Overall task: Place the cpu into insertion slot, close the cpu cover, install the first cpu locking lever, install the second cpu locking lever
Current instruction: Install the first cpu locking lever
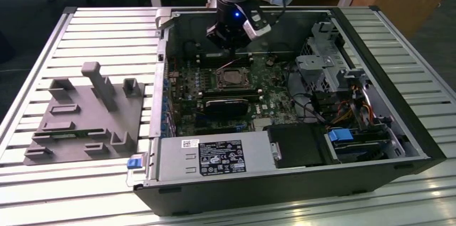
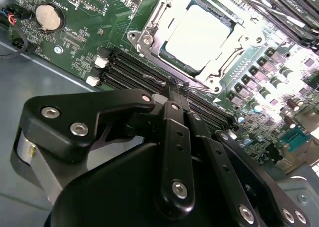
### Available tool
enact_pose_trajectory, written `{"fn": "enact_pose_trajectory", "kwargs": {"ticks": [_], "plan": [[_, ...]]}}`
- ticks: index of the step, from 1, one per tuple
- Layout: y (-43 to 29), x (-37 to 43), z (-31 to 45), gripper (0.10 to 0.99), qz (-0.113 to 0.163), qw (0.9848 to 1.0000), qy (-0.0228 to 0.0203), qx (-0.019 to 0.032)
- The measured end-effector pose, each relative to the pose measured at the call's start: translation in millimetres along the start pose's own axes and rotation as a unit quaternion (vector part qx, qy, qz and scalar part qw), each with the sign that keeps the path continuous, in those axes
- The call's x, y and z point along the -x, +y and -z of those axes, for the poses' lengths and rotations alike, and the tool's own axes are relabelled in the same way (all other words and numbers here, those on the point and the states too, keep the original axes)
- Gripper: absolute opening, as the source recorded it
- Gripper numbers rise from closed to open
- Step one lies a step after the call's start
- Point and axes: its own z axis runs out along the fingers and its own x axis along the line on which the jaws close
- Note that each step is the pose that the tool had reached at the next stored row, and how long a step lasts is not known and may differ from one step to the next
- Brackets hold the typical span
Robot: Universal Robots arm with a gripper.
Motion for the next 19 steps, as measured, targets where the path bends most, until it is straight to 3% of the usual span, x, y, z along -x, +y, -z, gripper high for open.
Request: {"fn": "enact_pose_trajectory", "kwargs": {"ticks": [19], "plan": [[2.1, 10.9, -10.4, 0.106, 0.0, 1.0, 0.0, -0.0002]]}}
